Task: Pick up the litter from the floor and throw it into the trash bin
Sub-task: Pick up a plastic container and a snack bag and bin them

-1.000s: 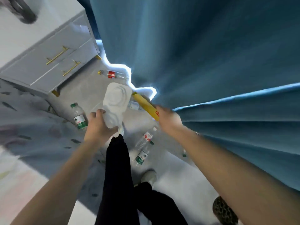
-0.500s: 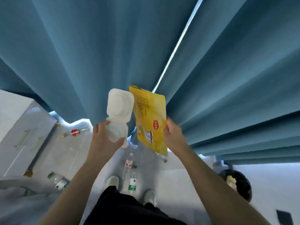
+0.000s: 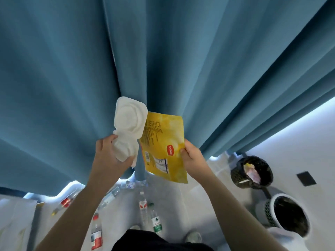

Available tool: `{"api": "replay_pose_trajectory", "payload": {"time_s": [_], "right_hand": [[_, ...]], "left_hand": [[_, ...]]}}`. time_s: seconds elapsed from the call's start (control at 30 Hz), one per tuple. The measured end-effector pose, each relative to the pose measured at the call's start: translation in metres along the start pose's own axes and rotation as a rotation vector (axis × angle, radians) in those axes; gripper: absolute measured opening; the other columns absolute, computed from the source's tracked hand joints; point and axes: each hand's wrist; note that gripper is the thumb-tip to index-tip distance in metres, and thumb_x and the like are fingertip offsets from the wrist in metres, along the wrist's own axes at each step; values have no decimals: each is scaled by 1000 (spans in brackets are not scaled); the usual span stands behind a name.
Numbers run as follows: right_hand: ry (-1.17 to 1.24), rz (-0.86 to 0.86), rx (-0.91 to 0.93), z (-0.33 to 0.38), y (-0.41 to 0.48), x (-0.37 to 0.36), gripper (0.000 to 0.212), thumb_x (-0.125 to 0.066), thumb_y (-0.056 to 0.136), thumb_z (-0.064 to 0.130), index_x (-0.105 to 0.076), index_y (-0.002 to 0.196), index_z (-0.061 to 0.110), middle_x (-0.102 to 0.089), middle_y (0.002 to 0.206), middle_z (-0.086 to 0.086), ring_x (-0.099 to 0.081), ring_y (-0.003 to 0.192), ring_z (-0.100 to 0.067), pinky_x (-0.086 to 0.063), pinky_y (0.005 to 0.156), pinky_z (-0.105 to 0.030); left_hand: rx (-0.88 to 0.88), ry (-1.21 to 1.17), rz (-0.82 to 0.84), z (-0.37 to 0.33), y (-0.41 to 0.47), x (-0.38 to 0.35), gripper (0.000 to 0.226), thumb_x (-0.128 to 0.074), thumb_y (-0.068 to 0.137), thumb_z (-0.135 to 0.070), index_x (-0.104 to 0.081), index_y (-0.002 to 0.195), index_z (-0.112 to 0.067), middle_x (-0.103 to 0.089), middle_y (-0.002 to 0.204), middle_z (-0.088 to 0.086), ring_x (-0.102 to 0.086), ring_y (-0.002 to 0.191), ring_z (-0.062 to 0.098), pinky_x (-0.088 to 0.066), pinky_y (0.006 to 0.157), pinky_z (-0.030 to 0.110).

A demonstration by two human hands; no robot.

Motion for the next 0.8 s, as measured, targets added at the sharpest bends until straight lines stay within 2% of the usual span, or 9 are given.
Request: {"api": "replay_pose_trajectory", "payload": {"time_s": [0.1, 0.17, 0.33, 0.43, 0.53, 0.63, 0.73, 0.8], "right_hand": [[14, -57, 20, -17, -8, 37, 28, -32, 104, 16, -54, 115, 30, -64, 99, 9, -61, 93, -6, -50, 79, -20], [27, -86, 36, -31, -15, 65, 29, -32, 104, 13, -55, 113, 27, -62, 94, 12, -60, 89, -3, -48, 77, -18], [45, -156, 66, -72, -30, 141, 35, -32, 102, 9, -57, 123, 22, -67, 108, 4, -63, 101, -9, -53, 89, -29], [78, -177, 76, -93, -41, 183, 38, -32, 101, 8, -58, 122, 26, -68, 109, 7, -63, 103, -8, -54, 91, -33], [103, -202, 65, -118, -56, 224, 36, -32, 102, 8, -59, 120, 24, -68, 108, 9, -64, 101, -5, -55, 92, -36], [163, -265, 48, -142, -72, 266, 38, -33, 101, 9, -59, 119, 29, -69, 110, 7, -64, 107, -13, -54, 93, -44], [186, -343, 25, -161, -89, 299, 38, -32, 100, 6, -60, 117, 27, -69, 108, 4, -65, 103, -14, -55, 89, -39], [168, -411, 3, -173, -99, 317, 36, -33, 100, 5, -59, 117, 23, -68, 105, 4, -64, 100, -11, -55, 87, -33]], "left_hand": [[-32, -19, 37, -22, -5, -33, 83, -86, 63, -25, -40, 132, -19, -38, 125, 1, -50, 105, 22, -47, 89, 39], [-56, -24, 22, -42, -11, -55, 81, -86, 63, -24, -42, 131, -18, -40, 123, 1, -48, 103, 19, -43, 86, 34], [-88, -49, 7, -91, -40, -113, 81, -87, 61, -15, -44, 129, -12, -41, 124, 6, -43, 96, 13, -40, 87, 30], [-51, -59, 24, -116, -65, -144, 79, -85, 65, -20, -42, 131, -17, -38, 126, 1, -44, 98, 13, -38, 85, 30], [-58, -88, 42, -143, -90, -180, 80, -87, 63, -27, -43, 129, -21, -36, 122, -6, -49, 101, 16, -43, 86, 33], [-107, -88, 105, -174, -104, -218, 82, -87, 61, -32, -41, 129, -25, -34, 120, -10, -48, 105, 15, -46, 90, 38], [-157, -70, 162, -205, -108, -249, 79, -85, 64, -32, -41, 129, -24, -35, 120, -8, -48, 105, 15, -42, 85, 29], [-198, -52, 194, -221, -108, -268, 78, -85, 64, -33, -41, 129, -23, -37, 122, -5, -49, 105, 17, -42, 84, 29]]}}
Point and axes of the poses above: each hand's wrist, its own y-axis towards the middle knuckle, its own x-axis out of the back of the hand, z = x × y
